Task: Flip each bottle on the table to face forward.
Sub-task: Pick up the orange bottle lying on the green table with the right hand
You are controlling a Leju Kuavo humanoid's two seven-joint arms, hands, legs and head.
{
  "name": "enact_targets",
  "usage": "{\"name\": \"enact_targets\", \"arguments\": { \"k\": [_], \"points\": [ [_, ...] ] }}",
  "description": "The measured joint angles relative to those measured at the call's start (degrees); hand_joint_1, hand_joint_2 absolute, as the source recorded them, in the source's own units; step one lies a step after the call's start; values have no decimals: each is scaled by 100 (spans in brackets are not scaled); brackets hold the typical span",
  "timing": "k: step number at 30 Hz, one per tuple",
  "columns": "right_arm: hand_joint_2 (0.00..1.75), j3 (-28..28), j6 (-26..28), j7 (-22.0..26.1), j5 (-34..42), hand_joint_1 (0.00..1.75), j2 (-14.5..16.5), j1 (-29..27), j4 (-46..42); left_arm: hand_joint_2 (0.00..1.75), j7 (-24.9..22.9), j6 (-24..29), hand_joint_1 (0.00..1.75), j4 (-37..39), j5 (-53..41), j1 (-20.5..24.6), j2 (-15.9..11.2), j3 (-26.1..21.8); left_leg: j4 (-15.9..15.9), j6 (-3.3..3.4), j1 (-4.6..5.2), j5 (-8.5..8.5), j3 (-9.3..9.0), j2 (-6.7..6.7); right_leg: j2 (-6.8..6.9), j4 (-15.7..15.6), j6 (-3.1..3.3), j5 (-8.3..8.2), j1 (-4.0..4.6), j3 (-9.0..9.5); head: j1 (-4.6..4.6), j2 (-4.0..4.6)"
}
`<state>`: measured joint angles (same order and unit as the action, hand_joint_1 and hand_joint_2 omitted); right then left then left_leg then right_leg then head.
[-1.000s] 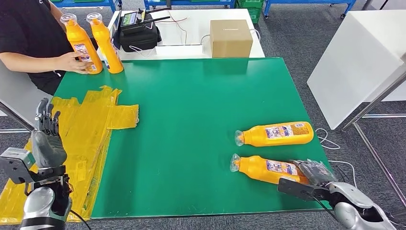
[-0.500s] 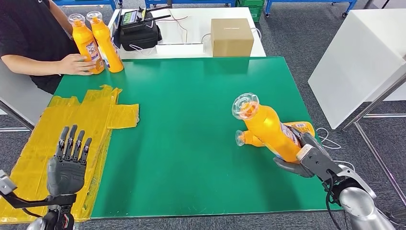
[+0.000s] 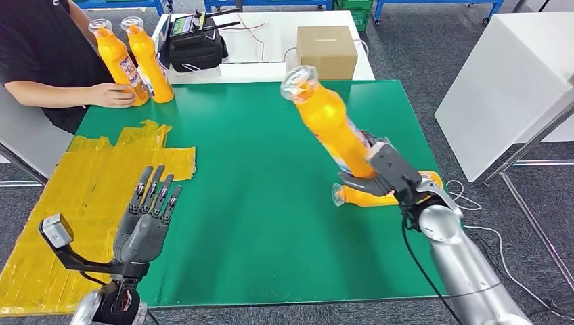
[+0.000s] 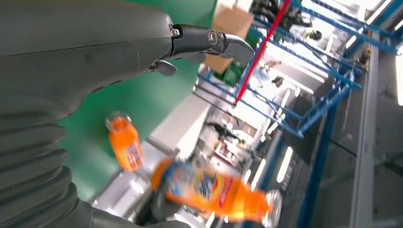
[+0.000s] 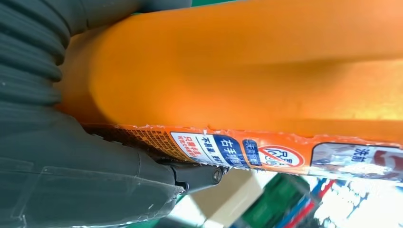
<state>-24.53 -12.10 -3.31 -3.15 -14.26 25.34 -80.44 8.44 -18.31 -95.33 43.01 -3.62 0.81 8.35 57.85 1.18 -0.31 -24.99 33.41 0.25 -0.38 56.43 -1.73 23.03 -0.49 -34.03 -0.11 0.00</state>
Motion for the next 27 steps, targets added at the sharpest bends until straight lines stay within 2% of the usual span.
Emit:
{"name": "enact_targets", "arguments": {
  "k": [3, 12, 17, 22, 27],
  "points": [
    [175, -238, 59, -31, 1, 175, 247, 218, 307, 175, -13, 17, 0, 41, 46, 80, 18, 122, 0, -1, -1, 2, 3, 8, 3, 1, 0, 0, 3, -1, 1, 0],
    [175, -591, 101, -65, 59, 175, 567, 528, 701, 175, 13, 86, 0, 100, 207, 199, 43, 221, 0, 1, 0, 0, 16, 4, 2, 0, 0, 0, -5, -9, 3, 0],
    [175, -1095, -12, -160, -2, 175, 1143, 762, 1000, 175, 132, 378, 0, 134, 311, 486, 160, 209, 0, -5, -8, 5, 12, -1, 0, 1, 2, -2, 5, -12, 0, 0],
    [175, -1734, -144, -215, 101, 175, 1700, 794, 1140, 175, 197, 454, 0, 162, 340, 623, 200, 101, 0, -11, -25, 7, 16, 1, -1, 3, 4, -1, 23, -15, 1, 0],
    [175, -2221, -199, -246, 262, 175, 2083, 807, 1283, 175, 210, 454, 0, 239, 339, 695, 226, 49, 0, -13, -29, 5, 20, 4, 1, 2, 6, 1, 25, -18, 2, 0]
  ]
}}
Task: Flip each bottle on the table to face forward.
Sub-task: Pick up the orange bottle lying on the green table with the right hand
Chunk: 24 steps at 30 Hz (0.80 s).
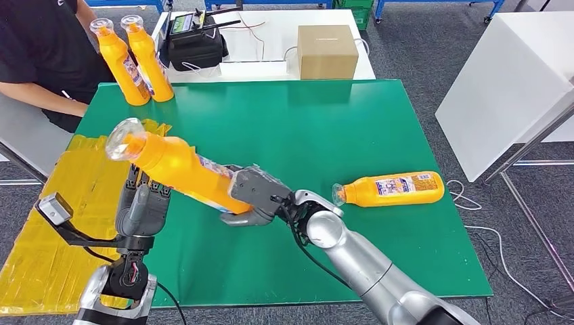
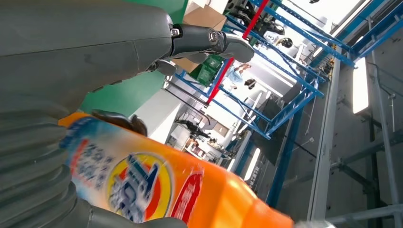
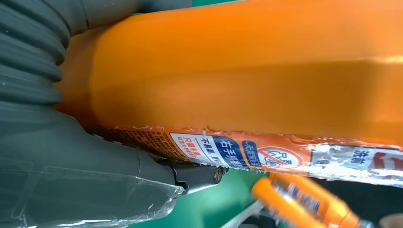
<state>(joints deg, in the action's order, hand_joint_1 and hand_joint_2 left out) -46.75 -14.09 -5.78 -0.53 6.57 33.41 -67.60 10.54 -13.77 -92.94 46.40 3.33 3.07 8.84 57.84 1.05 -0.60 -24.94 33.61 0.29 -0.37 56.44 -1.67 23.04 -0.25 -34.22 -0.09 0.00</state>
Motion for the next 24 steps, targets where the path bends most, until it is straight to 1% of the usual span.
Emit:
{"name": "enact_targets", "arguments": {
  "k": [7, 18, 24],
  "points": [
    [175, -231, 2, -2, 88, 175, 115, 72, 123, 175, 10, 0, 0, 55, -5, 10, 14, -50, 0, 1, 3, 0, 1, 0, 0, -2, -1, -2, -6, 2, 1, 0],
    [175, -276, -7, -2, 123, 175, 144, 105, 196, 175, 14, 1, 0, 79, -20, 10, 27, -88, 0, 0, 2, 0, 1, -1, 0, -1, -1, -1, 0, 0, -1, 0],
    [175, -457, -188, 4, 404, 175, 198, 106, 220, 175, 114, 67, 0, 93, -294, 31, 36, -87, 0, 0, 2, 0, 0, -2, 0, -2, -1, -1, 0, -1, -1, 0]
  ]
}}
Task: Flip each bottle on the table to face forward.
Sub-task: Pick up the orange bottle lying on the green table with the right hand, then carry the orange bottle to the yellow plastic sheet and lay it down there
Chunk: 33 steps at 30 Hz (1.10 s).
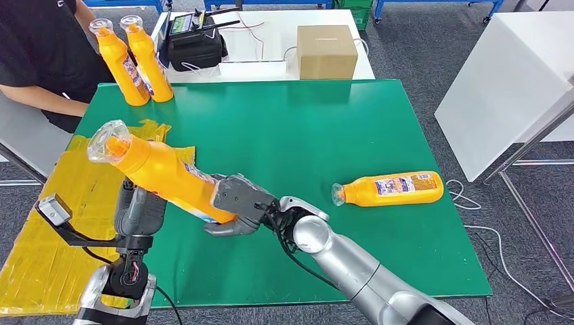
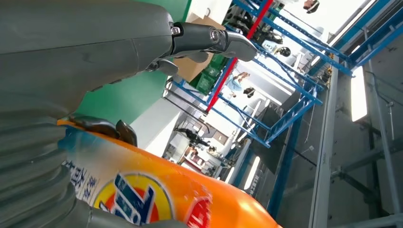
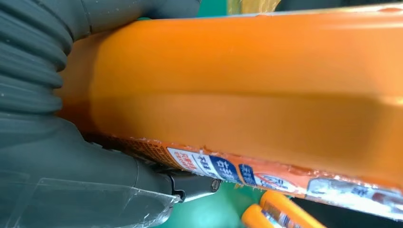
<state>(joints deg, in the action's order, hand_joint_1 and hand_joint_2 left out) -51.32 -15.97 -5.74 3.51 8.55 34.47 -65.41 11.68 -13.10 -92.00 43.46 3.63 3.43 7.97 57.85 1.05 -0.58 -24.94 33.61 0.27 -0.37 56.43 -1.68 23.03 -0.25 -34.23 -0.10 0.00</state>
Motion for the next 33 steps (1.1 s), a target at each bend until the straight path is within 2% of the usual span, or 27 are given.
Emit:
{"name": "enact_targets", "arguments": {
  "k": [4, 7, 10, 13, 17, 33],
  "points": [
    [175, -201, -52, 20, 380, 175, 23, 6, 4, 175, 290, 25, 0, 58, -673, 90, -5, 32, 0, 0, 0, 0, 0, 1, 0, 0, 0, 0, 0, 0, 1, 0],
    [175, -295, 58, 109, 586, 175, -7, 36, 8, 175, 645, -225, 0, 90, -1443, 154, -61, 154, 0, 0, 1, 0, 0, 1, 0, 0, 0, 0, -1, 0, 1, 0],
    [175, -306, 162, 342, 780, 175, -207, 61, -37, 175, 1135, -778, 0, 95, -2323, 104, -226, 385, 0, 0, 2, 0, 0, 2, 0, 0, 0, 0, -4, 1, 1, 0],
    [175, -216, -9, 426, 858, 175, -489, 80, -122, 175, 1386, -1101, 0, 101, -2669, -40, -310, 461, 0, 1, 4, 0, 1, 0, 0, -1, -1, 0, -7, 1, 2, 0],
    [175, -158, -94, 419, 826, 175, -626, 89, -195, 175, 1416, -1209, 0, 114, -2799, -77, -340, 486, 0, 1, 7, -1, 1, 0, 0, -2, -1, -1, -8, 0, 1, 0],
    [175, -180, -68, 322, 833, 175, -747, 122, -250, 175, 1397, -1274, 0, 119, -2929, -79, -351, 584, 0, 0, 2, 0, 1, 0, 0, -1, -1, -1, -2, 0, 1, 0]
  ]
}}
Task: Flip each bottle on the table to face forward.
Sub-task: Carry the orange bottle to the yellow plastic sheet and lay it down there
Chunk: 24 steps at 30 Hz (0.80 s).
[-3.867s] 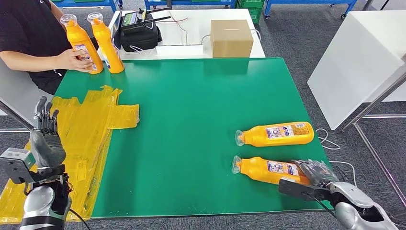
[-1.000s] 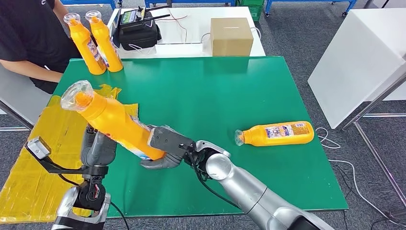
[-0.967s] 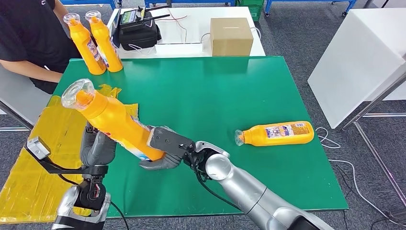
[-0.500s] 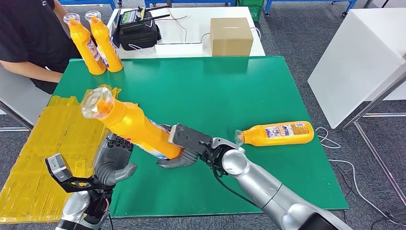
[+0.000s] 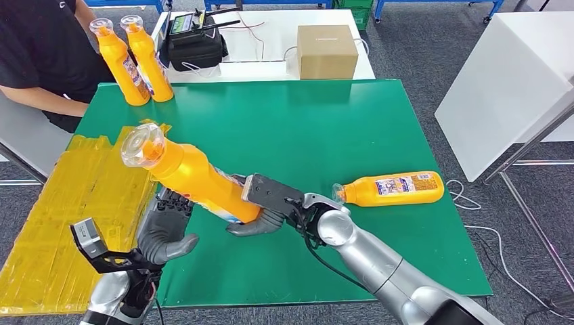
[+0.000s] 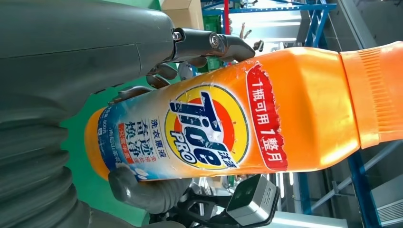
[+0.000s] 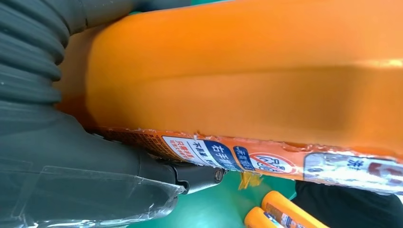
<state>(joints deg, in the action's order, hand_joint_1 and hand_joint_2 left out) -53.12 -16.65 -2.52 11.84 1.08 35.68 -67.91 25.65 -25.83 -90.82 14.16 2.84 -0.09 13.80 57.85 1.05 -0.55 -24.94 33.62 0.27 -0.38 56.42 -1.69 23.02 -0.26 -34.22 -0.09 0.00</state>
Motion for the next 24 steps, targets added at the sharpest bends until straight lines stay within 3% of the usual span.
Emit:
{"name": "enact_targets", "arguments": {
  "k": [5, 13, 24],
  "points": [
    [175, -64, -122, -13, -43, 175, 41, 4, 47, 175, -12, -2, 0, 19, 35, 32, 0, 28, 0, 0, 0, 0, 0, 0, 0, 0, 0, 0, 1, 0, 0, 0],
    [175, -492, -243, -20, -190, 175, 447, -87, 263, 175, -43, -2, 0, 180, 144, 232, 7, 31, 0, -1, -8, 0, 1, 1, 0, 2, 2, 1, 4, -4, 0, 0],
    [175, -605, -276, -24, -177, 175, 515, -93, 363, 175, -47, -2, 0, 255, 155, 254, 7, 13, 0, 0, -3, 0, 2, 0, 0, 0, 1, 1, 0, -2, 1, 0]
  ]
}}
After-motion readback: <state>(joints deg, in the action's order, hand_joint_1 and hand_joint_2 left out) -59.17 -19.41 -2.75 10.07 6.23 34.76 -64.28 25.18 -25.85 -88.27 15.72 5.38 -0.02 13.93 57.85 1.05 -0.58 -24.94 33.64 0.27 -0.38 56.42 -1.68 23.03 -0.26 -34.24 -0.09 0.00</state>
